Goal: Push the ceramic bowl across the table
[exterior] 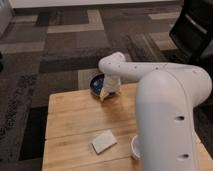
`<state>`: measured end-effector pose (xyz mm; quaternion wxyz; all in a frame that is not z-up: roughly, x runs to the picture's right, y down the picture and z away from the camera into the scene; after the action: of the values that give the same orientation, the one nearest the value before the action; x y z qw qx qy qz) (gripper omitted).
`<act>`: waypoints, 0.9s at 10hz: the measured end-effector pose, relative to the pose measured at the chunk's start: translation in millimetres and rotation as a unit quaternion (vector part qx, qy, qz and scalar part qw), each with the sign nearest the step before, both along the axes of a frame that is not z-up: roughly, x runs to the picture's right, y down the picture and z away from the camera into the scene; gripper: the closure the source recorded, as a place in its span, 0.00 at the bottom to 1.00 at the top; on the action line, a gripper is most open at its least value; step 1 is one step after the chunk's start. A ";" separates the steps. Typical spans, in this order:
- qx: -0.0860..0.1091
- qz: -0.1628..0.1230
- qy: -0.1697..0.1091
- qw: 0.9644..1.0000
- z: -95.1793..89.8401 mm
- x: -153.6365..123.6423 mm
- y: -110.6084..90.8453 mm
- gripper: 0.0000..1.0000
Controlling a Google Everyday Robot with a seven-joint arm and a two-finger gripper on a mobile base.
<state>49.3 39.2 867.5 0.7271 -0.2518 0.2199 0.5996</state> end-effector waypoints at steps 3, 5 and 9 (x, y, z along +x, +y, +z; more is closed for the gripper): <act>0.015 -0.004 0.010 1.000 19.3 12.2 -16.8 0.35; 0.024 -0.009 0.012 1.000 25.6 15.0 -29.6 0.35; 0.032 -0.016 0.012 0.999 27.9 12.4 -37.3 0.35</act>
<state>61.7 1.8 895.4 0.7416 -0.2178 0.2134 0.5975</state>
